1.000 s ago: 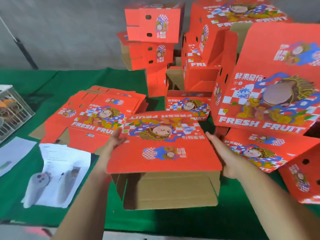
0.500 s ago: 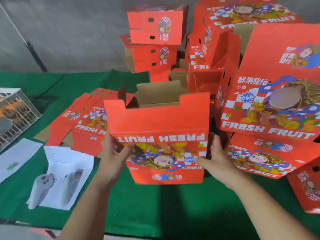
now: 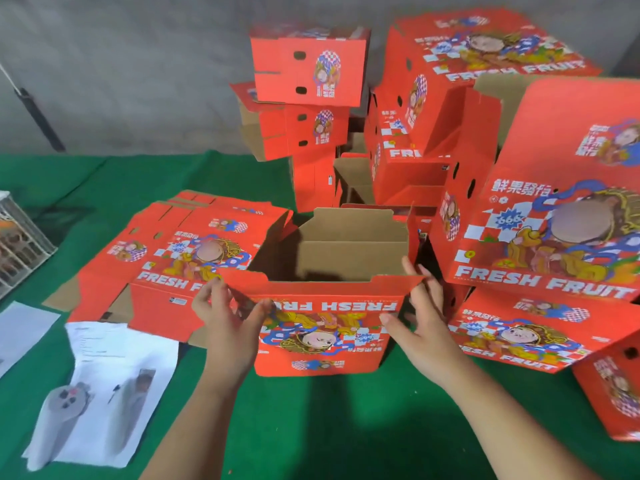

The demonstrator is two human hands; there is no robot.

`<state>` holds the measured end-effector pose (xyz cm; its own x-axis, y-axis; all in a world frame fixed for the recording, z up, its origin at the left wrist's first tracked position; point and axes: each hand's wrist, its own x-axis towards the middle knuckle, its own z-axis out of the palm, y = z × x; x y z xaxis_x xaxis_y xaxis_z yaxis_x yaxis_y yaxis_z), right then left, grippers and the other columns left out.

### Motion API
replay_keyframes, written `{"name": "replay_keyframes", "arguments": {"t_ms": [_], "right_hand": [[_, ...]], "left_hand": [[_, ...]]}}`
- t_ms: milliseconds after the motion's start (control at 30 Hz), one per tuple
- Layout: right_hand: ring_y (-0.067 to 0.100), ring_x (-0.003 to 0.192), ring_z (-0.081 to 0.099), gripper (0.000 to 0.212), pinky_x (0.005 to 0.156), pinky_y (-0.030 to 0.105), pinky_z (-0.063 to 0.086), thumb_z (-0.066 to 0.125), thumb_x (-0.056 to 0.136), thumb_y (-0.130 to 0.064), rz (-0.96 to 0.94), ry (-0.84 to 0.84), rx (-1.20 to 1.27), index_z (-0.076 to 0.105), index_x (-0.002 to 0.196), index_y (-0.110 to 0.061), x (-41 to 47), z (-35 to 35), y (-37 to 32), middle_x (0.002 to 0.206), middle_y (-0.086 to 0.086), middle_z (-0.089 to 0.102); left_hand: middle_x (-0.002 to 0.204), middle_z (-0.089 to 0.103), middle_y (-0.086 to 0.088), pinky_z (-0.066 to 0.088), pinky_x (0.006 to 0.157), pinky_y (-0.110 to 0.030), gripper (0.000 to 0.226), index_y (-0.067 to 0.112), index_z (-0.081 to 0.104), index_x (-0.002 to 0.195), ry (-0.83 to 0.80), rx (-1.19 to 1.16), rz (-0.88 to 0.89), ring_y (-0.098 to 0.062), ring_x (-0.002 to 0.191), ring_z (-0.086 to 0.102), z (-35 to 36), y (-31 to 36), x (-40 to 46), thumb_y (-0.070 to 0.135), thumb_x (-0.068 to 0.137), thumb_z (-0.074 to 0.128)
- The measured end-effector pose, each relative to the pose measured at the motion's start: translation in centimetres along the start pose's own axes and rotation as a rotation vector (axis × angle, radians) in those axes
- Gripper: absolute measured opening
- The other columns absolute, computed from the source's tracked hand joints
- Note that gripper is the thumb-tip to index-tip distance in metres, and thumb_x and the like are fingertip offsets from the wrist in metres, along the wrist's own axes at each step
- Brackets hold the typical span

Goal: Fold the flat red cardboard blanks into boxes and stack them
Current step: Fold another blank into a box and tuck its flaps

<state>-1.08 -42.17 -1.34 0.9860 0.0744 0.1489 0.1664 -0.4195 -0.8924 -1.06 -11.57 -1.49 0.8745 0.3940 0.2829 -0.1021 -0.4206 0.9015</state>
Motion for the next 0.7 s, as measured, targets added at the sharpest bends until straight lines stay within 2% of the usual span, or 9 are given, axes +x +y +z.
{"name": "replay_keyframes", "arguments": {"t_ms": [67, 167, 233, 300, 367, 467, 567, 633, 700], "right_hand": [[0.008, 0.152, 0.025, 0.064, 0.118, 0.048, 0.039, 0.069, 0.096, -0.029, -0.03, 0.024, -0.013, 0.042, 0.147, -0.056, 0.3, 0.0, 0.0, 0.159, -0.021, 0.011], [-0.003, 0.137, 0.045, 0.036, 0.102, 0.022, 0.05, 0.059, 0.094, -0.055, 0.05, -0.016, -0.051, 0.058, 0.131, -0.054, 0.6, -0.3, -0.6, 0.153, -0.029, 0.033], [-0.018, 0.119, 0.054, 0.041, 0.082, 0.003, 0.047, 0.05, 0.093, -0.067, 0.115, -0.053, -0.099, 0.044, 0.134, -0.067, 0.8, -0.4, -1.4, 0.129, -0.047, 0.051], [-0.019, 0.109, 0.055, 0.042, 0.083, 0.009, 0.045, 0.043, 0.096, -0.071, 0.136, -0.003, -0.211, 0.037, 0.137, -0.067, 0.8, -0.4, -1.5, 0.118, -0.05, 0.055], [-0.005, 0.11, 0.057, 0.042, 0.089, 0.029, 0.047, 0.038, 0.098, -0.07, 0.136, 0.083, -0.277, 0.045, 0.136, -0.053, 0.6, 0.1, -1.2, 0.122, -0.034, 0.06], [0.005, 0.088, 0.062, 0.05, 0.074, 0.032, 0.045, 0.026, 0.096, -0.077, 0.121, 0.206, -0.276, 0.057, 0.11, -0.04, 0.6, 1.1, -1.4, 0.093, -0.018, 0.064], [0.005, 0.061, 0.052, 0.047, 0.063, 0.031, 0.038, 0.019, 0.092, -0.069, 0.155, 0.296, -0.248, 0.047, 0.069, -0.04, 1.2, 1.2, -2.5, 0.06, -0.007, 0.054], [0.005, 0.05, 0.049, 0.056, 0.058, 0.034, 0.032, 0.017, 0.09, -0.072, 0.209, 0.32, -0.211, 0.048, 0.059, -0.037, 1.5, 1.0, -3.1, 0.056, -0.011, 0.057], [0.003, 0.055, 0.051, 0.055, 0.058, 0.034, 0.03, 0.02, 0.093, -0.071, 0.214, 0.299, -0.211, 0.056, 0.063, -0.043, 1.7, 0.6, -3.1, 0.06, -0.016, 0.061]], "left_hand": [[0.125, 0.046, -0.015, 0.046, 0.092, -0.015, 0.03, 0.011, 0.059, 0.097, -0.041, 0.029, 0.033, -0.006, 0.119, 0.045, -0.4, -0.4, 1.1, 0.004, 0.083, 0.085], [0.134, 0.056, -0.012, 0.046, 0.107, -0.049, 0.016, 0.018, 0.069, 0.089, -0.13, 0.095, 0.073, -0.028, 0.138, 0.046, -1.1, -1.0, 2.3, 0.014, 0.085, 0.084], [0.165, 0.034, -0.014, 0.04, 0.111, -0.036, 0.017, 0.025, 0.068, 0.081, -0.141, 0.122, 0.105, -0.004, 0.156, 0.023, -1.8, -0.9, 3.0, 0.019, 0.088, 0.083], [0.172, 0.016, -0.006, 0.034, 0.1, -0.02, 0.019, 0.027, 0.067, 0.078, -0.213, 0.145, 0.194, 0.017, 0.15, 0.004, -2.4, -0.6, 3.5, 0.02, 0.093, 0.077], [0.167, 0.022, 0.003, 0.031, 0.102, -0.016, 0.018, 0.033, 0.064, 0.084, -0.36, 0.125, 0.217, 0.006, 0.156, -0.002, -3.1, -0.2, 4.1, 0.025, 0.098, 0.071], [0.153, 0.043, 0.011, 0.026, 0.112, -0.026, 0.011, 0.037, 0.065, 0.089, -0.526, 0.075, 0.139, 0.007, 0.156, -0.006, -3.6, 0.6, 5.1, 0.034, 0.097, 0.071], [0.16, 0.027, 0.017, 0.021, 0.117, -0.027, 0.013, 0.036, 0.078, 0.103, -0.571, -0.082, -0.01, 0.017, 0.15, -0.006, -3.6, 1.7, 5.6, 0.039, 0.092, 0.074], [0.156, 0.028, 0.032, 0.023, 0.12, -0.03, 0.021, 0.052, 0.077, 0.107, -0.604, -0.205, -0.082, 0.02, 0.149, 0.0, -3.6, 2.4, 5.6, 0.04, 0.09, 0.072], [0.151, 0.025, 0.041, 0.022, 0.125, -0.036, 0.026, 0.059, 0.074, 0.109, -0.633, -0.241, -0.108, 0.017, 0.15, 0.002, -3.4, 2.9, 5.6, 0.047, 0.086, 0.07]]}}
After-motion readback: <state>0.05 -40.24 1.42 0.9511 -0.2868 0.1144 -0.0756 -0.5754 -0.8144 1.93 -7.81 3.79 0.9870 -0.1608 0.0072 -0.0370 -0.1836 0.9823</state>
